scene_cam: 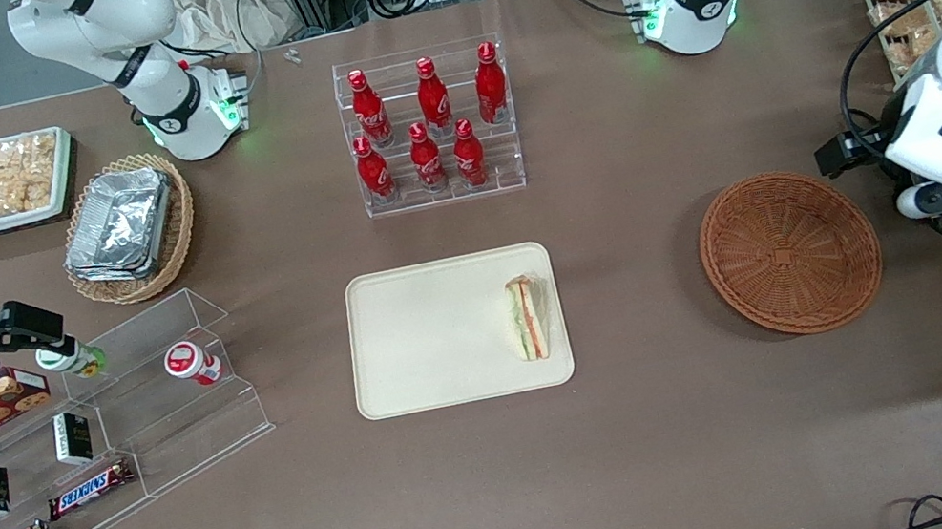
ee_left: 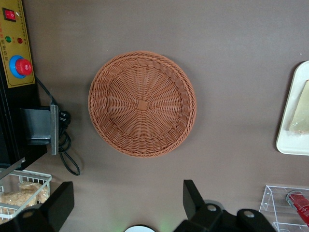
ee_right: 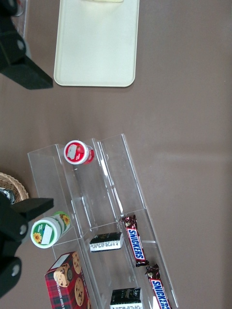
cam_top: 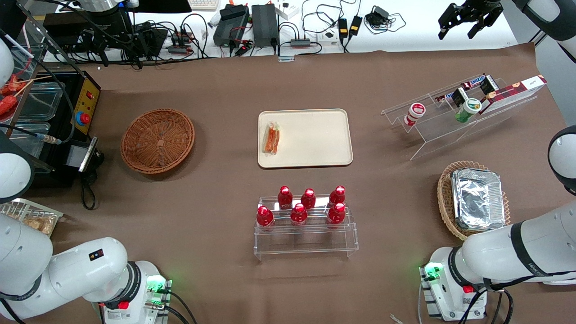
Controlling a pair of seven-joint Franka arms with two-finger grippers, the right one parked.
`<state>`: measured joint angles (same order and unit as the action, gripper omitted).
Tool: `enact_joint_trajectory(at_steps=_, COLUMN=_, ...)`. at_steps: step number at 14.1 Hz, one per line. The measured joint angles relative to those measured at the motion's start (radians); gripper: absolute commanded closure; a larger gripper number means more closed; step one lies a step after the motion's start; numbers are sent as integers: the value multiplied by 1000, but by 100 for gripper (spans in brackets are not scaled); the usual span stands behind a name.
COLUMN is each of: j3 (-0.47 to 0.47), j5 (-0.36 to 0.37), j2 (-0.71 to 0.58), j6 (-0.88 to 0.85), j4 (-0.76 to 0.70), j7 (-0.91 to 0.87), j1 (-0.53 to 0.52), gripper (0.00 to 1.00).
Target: Place sandwich from basket to tray
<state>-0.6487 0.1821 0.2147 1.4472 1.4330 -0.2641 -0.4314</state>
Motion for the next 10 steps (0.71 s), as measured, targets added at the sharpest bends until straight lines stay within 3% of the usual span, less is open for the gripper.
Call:
enact_joint_trajectory(at_steps=4, j3=43, j5=-39, j2=-1, j6=1, j4=-1, j7=60, j1=-25, gripper=0)
enact_joint_trajectory(at_steps=5, j3=112, j5=-51, j2=-4, j6=1, j4=-2, j7=75, j1=25, gripper=0)
enact_joint_trajectory(at_steps=8, j3=458, j5=-132, j2=-25, j6=13, j4=-3, j7=88, j1=306, gripper=0)
enact_joint_trajectory(at_steps=10, j3=598, j5=-148, j2=-42, j6=20, j4=-4, j7=91, j1=430, gripper=0)
